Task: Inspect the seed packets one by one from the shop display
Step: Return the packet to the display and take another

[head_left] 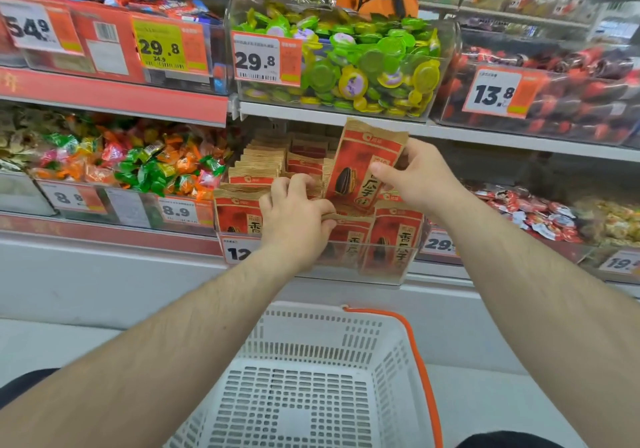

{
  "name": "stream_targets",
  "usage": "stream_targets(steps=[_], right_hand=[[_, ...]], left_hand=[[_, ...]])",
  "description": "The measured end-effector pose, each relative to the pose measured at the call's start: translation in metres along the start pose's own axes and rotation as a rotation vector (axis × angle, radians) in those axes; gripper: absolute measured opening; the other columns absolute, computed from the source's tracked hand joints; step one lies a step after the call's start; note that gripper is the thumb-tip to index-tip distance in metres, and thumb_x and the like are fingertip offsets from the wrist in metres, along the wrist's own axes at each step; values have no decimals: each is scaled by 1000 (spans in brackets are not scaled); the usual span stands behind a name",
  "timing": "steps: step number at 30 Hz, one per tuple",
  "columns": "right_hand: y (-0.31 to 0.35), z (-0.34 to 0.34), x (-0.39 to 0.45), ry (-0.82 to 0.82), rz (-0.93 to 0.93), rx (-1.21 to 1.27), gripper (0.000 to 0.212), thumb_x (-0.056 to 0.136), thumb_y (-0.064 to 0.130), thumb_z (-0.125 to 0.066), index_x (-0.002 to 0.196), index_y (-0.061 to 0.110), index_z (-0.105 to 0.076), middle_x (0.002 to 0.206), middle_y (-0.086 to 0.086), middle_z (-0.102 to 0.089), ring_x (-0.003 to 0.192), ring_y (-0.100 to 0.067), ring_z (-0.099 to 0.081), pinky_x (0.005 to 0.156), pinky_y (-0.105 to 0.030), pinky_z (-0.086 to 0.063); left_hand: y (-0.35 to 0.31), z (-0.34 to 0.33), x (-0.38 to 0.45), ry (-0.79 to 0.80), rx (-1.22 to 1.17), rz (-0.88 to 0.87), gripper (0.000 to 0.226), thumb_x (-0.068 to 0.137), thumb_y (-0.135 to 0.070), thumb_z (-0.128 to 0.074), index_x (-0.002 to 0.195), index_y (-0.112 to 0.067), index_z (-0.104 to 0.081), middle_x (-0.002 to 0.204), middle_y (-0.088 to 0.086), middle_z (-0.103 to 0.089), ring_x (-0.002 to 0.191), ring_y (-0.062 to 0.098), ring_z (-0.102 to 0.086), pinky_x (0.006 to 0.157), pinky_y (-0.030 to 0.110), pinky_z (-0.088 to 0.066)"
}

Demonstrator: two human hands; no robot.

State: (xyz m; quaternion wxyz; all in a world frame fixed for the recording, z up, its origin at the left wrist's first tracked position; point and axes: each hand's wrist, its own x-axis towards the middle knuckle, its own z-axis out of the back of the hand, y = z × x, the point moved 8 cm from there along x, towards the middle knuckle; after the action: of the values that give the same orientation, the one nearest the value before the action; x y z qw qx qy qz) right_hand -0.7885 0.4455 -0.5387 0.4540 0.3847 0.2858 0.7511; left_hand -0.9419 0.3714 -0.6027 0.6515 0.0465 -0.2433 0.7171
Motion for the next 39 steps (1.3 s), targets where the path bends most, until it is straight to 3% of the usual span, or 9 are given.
stream_targets(steps=[6,14,17,20,24,28,32,35,39], right_hand=[[-21,-23,15,151,-115,-189,13,82,25,-79,93,29,-75,91,8,-75,87,-15,-71,84,-44,-58],[-10,-32,22,150,-20,-453,15,78,24,-81,84,29,-69,92,8,-67,86,-12,-62,77,-28,-49],[-6,-42,22,142,19,-590,18,81,28,-79,67,31,-67,87,8,-68,88,-15,-62,84,-34,-53],[-11,-52,16,192,-20,-648,13,83,34,-76,72,29,-71,90,7,-68,93,-20,-62,92,-45,-53],[0,-43,10,106,21,-566,12,84,26,-65,75,32,-68,92,8,-69,98,-22,-61,96,-46,-51],[9,-48,-3,218,86,-641,22,88,25,-56,75,27,-74,86,12,-67,102,-21,-54,110,-45,-28],[4,-54,-4,273,35,-699,29,90,31,-46,95,36,-74,103,14,-63,111,-15,-44,109,-45,-17],[-1,-57,2,340,-46,-716,42,77,42,-40,104,40,-72,123,9,-62,126,-21,-41,106,-47,-17],[-12,-68,-4,517,-114,-816,48,67,41,-46,108,41,-71,143,3,-48,144,-25,-18,116,-55,-1]], left_hand=[[4,-4,-2,-23,-30,11,21,95,-46,-59,110,-38,-72,147,-3,-34,136,27,-17,109,48,-18],[5,-7,-2,-52,-35,5,20,94,-44,-61,107,-36,-73,147,-4,-36,137,25,-16,109,48,-15],[5,-7,-3,-74,-39,-1,19,93,-43,-62,105,-36,-74,147,-4,-38,137,26,-17,108,49,-16],[6,-8,-4,-84,-41,-3,19,93,-43,-63,105,-35,-74,147,-3,-39,138,27,-18,107,49,-16],[6,-7,-4,-97,-39,-14,19,93,-43,-63,106,-34,-74,145,-3,-40,136,27,-18,106,49,-17],[6,-8,-4,-110,-34,-5,21,91,-39,-63,109,-32,-73,145,0,-40,136,29,-19,106,49,-18],[5,-8,-7,-125,-42,15,18,91,-37,-64,105,-32,-74,145,3,-40,137,31,-20,106,51,-18],[4,-7,-10,-129,-33,33,19,91,-37,-64,107,-33,-74,145,1,-39,136,30,-21,105,49,-19],[5,-6,-9,-111,-27,38,19,93,-39,-62,108,-36,-73,147,-1,-36,137,28,-18,107,49,-17]])
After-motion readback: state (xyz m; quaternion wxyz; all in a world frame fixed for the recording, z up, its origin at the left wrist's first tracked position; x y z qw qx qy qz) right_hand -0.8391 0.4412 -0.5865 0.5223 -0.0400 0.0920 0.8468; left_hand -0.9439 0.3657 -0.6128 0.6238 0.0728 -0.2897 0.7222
